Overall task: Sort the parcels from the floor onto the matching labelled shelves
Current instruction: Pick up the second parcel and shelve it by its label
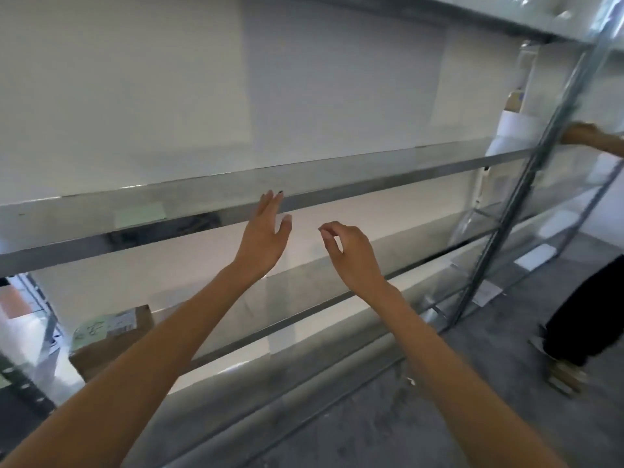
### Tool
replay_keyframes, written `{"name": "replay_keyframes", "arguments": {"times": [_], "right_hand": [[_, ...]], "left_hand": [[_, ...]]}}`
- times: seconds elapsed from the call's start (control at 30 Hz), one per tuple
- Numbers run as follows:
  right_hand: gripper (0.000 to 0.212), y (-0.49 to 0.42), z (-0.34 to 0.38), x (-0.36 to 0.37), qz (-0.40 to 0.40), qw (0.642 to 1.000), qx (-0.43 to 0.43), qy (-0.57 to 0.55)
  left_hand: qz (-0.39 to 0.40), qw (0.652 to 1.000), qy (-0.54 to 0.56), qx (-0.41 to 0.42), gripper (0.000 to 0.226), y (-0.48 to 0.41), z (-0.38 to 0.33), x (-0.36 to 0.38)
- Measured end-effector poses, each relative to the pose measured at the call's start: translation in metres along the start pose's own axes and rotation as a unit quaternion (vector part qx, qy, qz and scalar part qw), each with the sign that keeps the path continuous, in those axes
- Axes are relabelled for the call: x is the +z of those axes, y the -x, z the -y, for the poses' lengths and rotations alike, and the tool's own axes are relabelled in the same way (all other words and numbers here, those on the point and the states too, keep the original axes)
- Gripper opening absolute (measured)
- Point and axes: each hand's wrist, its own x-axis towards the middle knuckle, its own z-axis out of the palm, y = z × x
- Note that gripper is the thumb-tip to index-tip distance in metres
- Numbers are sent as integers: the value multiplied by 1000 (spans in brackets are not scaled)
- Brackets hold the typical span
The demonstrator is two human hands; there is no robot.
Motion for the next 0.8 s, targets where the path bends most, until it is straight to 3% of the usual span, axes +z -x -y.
{"name": "replay_keyframes", "arguments": {"times": [0.3,0.63,0.8], "right_hand": [[43,60,-76,-63,-82,980,176,41],[35,137,-124,-129,-165,935,303,84],[46,178,-162,-179,-220,898,372,86]], "left_hand": [[151,981,9,120,55,-14,-49,89],[291,934,79,192,53,9,-118,190],[331,914,83,217,60,21,-164,245]]}}
